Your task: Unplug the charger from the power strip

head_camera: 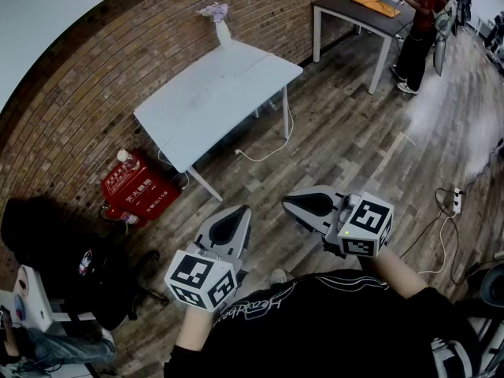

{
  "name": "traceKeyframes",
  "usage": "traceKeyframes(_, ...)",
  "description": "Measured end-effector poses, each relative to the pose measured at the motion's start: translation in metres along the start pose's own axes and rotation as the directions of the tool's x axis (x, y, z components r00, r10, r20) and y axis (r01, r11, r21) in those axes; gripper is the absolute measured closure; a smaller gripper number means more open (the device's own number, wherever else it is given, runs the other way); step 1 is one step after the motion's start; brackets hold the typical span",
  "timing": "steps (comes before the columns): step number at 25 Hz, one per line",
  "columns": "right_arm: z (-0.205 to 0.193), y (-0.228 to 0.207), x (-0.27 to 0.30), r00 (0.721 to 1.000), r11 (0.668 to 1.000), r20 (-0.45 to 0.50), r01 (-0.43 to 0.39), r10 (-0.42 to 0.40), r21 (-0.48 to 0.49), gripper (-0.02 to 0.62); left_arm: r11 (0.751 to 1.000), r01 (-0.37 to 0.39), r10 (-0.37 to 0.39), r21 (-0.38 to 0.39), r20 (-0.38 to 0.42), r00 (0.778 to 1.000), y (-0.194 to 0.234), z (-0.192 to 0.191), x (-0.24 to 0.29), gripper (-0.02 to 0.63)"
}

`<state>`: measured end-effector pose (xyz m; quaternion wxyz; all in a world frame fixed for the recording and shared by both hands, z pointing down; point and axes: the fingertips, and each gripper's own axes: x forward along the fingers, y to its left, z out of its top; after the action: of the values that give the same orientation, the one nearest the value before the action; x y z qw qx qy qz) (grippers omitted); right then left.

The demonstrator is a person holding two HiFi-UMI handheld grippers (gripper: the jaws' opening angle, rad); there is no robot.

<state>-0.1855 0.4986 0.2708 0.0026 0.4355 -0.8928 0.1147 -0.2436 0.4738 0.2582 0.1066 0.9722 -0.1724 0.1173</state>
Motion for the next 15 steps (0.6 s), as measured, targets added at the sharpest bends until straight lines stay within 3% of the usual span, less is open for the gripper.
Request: traceKeyframes(15, 0.019, -0.014, 0.053, 0.999, 0.999, 0.015, 0.048, -0.048, -0.009, 0.598, 1.0, 0.013, -0.013, 0.015, 0.01, 1.0, 0.055, 0.013, -0.005, 0.603)
